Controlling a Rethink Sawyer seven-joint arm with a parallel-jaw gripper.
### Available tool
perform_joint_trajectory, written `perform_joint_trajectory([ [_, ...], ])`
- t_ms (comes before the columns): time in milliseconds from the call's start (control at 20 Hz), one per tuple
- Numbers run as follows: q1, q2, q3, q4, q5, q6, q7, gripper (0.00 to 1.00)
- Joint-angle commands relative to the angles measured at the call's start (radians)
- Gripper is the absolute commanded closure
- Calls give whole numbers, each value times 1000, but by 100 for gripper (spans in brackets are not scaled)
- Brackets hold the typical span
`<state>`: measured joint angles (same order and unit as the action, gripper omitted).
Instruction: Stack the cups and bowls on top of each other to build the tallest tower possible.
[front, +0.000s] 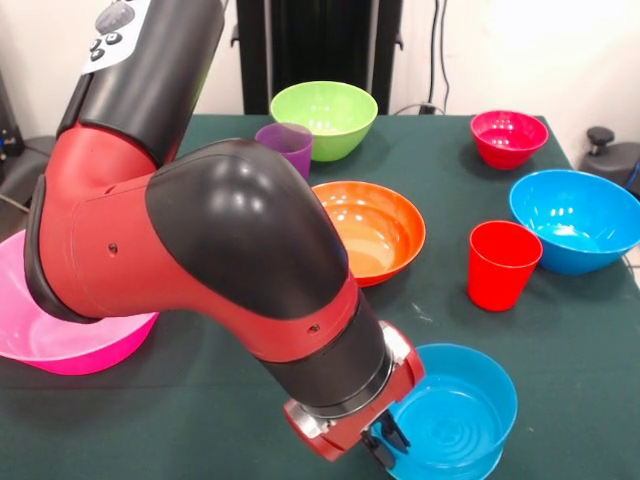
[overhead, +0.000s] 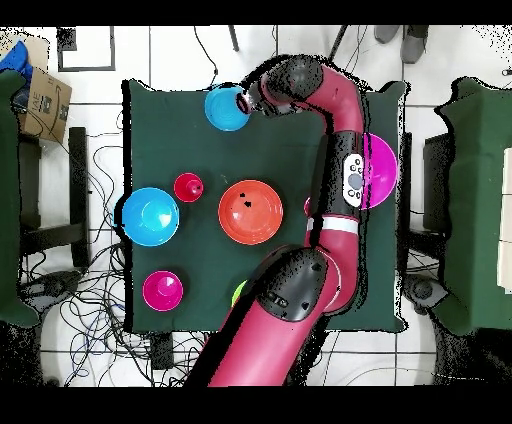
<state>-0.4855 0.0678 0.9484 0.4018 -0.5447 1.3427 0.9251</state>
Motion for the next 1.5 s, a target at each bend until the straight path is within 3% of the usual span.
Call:
perform_joint_trajectory([
  [50,-13,-24,-68,52,-25,89,-30,100],
  [350,-11,-48,-81,55,-27,105,-29,100],
  [1500,-17,-16,-54,37,-17,76,-80,100],
])
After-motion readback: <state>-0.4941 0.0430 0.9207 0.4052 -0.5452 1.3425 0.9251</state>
